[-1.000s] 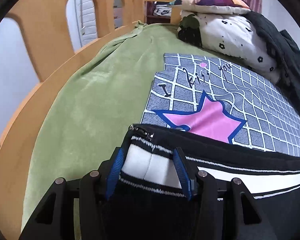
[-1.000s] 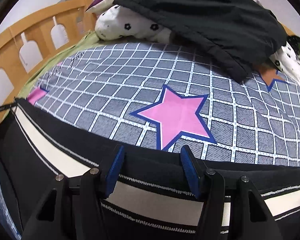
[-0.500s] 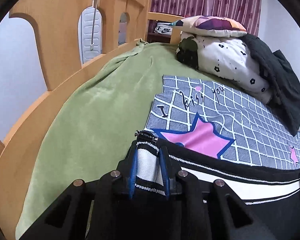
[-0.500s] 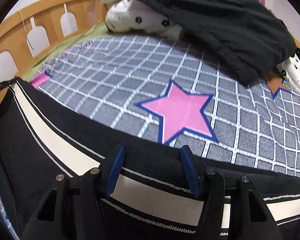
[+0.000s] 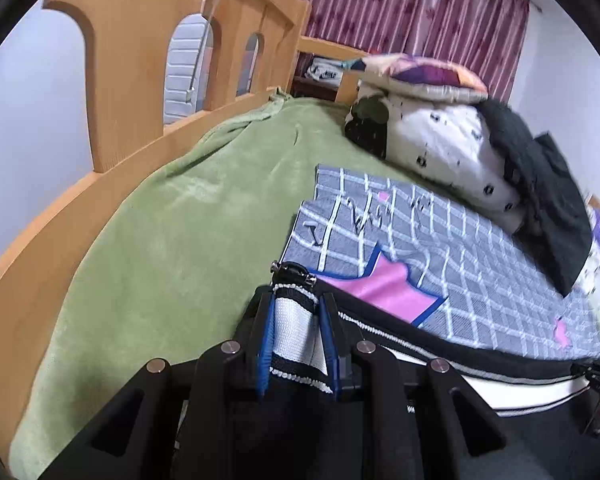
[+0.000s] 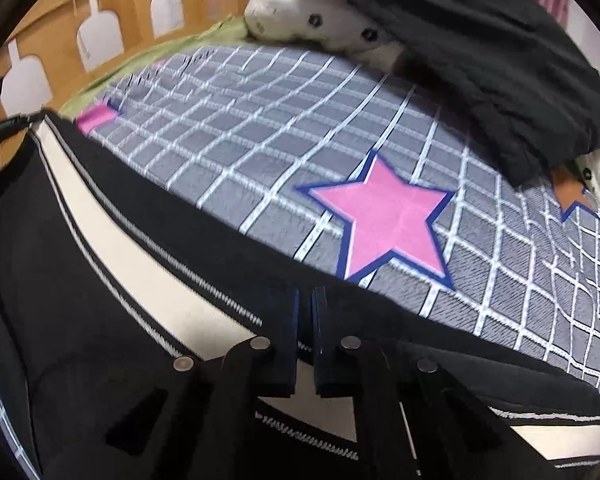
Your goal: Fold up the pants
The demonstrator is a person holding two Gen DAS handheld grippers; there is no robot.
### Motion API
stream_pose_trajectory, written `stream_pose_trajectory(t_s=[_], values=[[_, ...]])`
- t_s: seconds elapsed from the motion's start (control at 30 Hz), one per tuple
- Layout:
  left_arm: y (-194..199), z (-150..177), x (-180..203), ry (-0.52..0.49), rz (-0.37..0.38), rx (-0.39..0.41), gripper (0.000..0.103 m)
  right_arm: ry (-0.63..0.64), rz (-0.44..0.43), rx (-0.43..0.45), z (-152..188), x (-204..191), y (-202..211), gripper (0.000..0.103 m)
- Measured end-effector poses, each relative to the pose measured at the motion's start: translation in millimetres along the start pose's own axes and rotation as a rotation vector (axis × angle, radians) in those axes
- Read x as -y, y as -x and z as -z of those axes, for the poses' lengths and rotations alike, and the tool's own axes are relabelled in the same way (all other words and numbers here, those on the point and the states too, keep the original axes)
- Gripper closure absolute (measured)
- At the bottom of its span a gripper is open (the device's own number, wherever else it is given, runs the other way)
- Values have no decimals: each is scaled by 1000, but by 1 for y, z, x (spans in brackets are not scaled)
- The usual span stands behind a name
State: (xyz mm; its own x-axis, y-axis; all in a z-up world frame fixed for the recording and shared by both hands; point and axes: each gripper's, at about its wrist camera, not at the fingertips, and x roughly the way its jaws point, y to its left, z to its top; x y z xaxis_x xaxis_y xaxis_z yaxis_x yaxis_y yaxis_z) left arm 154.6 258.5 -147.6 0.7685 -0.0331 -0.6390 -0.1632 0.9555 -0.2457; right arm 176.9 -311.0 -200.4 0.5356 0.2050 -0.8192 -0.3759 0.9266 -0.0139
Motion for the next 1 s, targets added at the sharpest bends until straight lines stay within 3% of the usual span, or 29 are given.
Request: stream_pose_trajectory(t_s=[0.03,0.1,0.13,0.23,0.3,0.4,0.47,0.5,0.53,0.6,0.7,0.73,0.77,0.87,1.0], values=[[1,-2,-2,17,10,16,82,-12,-3,24,-2,2,4,98],[2,-4,-8,57,-21,51,96,-33,-5,63,-5,5,10,98],[1,-6,-16,96,-42,63,96,-56,-12,85,-6,8,12,98],[-9,-5,-35,183,26,26,96,-74,-10,77,-5,11,6,99],[-10,-3,-37,183,30,17,96,-71,5,68,-3,8,0,99],[-19,0,-26,140,84,-64,93,-51,6,40,-1,5,-3,97],[-23,2,-15,87,50,-86,69,-66,-18,34,0,9,-2,95],[-24,3,-9,56,18,-84,60,-71,-27,34,0,10,-1,88],[-25,4,-4,26,-13,-78,42,-85,-33,26,1,12,-2,74],[-26,5,1,0,-42,-67,39,-87,-39,20,3,12,-6,66],[-36,6,1,6,-56,-100,39,-52,-10,9,7,3,-12,68],[-42,7,0,12,-60,-108,40,-44,-8,15,7,1,-12,86],[-46,8,0,8,-70,-117,54,-37,-13,16,6,0,-11,96],[-43,8,2,-24,-103,-95,79,-21,-8,32,4,-3,-4,98],[-10,1,1,9,-14,33,85,-60,-42,107,-1,6,17,99]])
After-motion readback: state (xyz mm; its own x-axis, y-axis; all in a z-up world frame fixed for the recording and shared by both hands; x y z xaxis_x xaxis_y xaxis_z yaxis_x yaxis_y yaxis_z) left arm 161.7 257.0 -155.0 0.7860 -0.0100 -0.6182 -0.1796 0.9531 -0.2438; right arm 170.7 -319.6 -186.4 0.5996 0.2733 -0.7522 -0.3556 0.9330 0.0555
